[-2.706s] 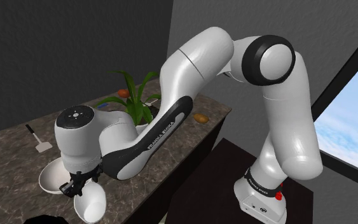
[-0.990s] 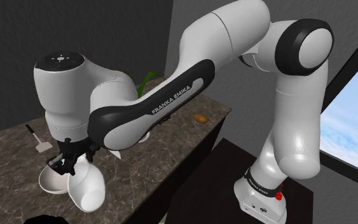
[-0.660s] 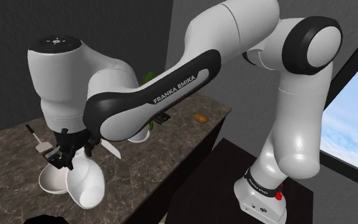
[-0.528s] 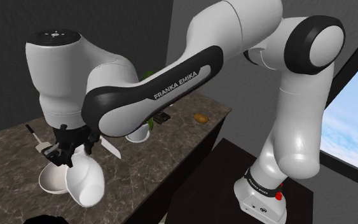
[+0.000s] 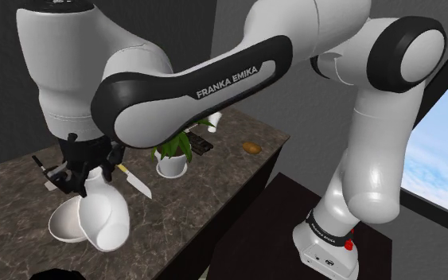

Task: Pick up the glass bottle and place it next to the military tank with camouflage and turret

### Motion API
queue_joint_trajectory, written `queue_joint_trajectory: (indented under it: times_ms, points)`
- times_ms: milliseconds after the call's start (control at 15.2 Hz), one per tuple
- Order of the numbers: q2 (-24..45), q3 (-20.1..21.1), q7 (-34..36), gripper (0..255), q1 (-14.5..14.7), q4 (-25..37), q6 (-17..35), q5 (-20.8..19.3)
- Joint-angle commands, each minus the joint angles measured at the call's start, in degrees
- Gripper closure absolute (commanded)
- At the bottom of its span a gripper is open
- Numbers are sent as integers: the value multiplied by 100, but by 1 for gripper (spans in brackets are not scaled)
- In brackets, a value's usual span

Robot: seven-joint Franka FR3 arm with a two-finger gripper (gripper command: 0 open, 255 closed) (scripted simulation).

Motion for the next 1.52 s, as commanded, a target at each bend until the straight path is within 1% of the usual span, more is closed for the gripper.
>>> queue_joint_trajectory:
  times_ms: [0, 726, 1452]
  points:
    - [-24, 15, -38, 255, 3, 127, -141, 36]
    - [-174, 87, -222, 255, 18, 791, -907, 210]
    - [-147, 121, -333, 255, 121, 1629, -1710, 239]
